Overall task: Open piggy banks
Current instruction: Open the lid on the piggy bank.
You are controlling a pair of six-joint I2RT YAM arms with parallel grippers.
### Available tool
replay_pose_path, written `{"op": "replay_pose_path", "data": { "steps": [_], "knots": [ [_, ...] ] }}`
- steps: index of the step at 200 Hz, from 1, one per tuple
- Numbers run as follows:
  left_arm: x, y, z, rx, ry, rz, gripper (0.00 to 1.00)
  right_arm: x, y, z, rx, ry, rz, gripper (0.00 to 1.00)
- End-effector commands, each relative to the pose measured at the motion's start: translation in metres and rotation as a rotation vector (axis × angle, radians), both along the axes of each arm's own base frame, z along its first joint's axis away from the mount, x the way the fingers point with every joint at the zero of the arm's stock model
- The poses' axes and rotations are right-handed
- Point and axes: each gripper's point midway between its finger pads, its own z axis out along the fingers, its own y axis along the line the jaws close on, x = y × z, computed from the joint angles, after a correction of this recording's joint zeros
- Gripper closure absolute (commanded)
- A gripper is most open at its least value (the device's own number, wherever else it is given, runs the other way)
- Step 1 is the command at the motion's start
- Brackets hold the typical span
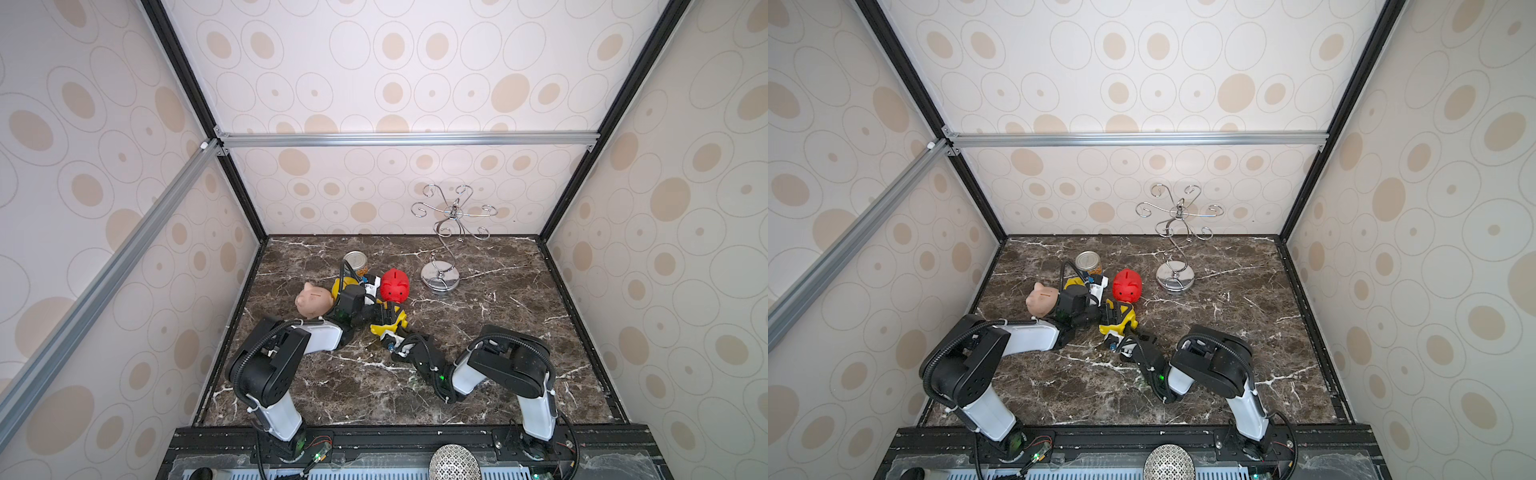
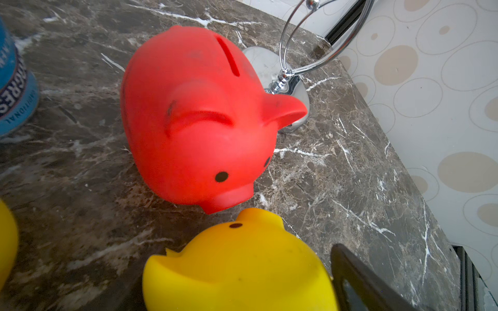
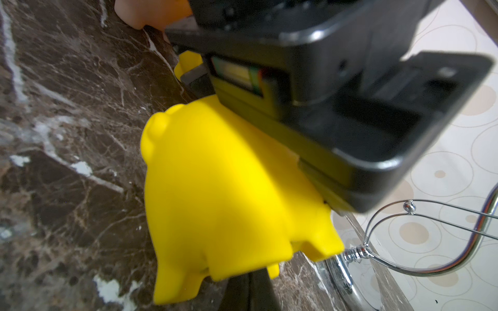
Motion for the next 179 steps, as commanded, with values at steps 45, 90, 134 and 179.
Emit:
{"op": "replay_pose_path", "data": {
  "steps": [45, 90, 134, 179],
  "knots": [
    [-0.033, 0.0, -0.053, 0.099, 0.203, -0.055, 0.07, -0.019, -0.005, 0.006, 0.095, 0.063, 0.023, 1.0],
    [-0.02, 0.004, -0.049, 0.115, 0.187, -0.034, 0.07, -0.023, -0.017, 0.0, 0.108, 0.089, -0.005, 1.0],
    [-0.015, 0.007, -0.047, 0.108, 0.186, -0.029, 0.07, -0.03, -0.029, -0.007, 0.107, 0.109, -0.025, 1.0],
    [-0.014, 0.006, -0.044, 0.093, 0.183, -0.026, 0.07, -0.034, -0.045, 0.004, 0.167, 0.132, -0.07, 1.0]
  ]
}}
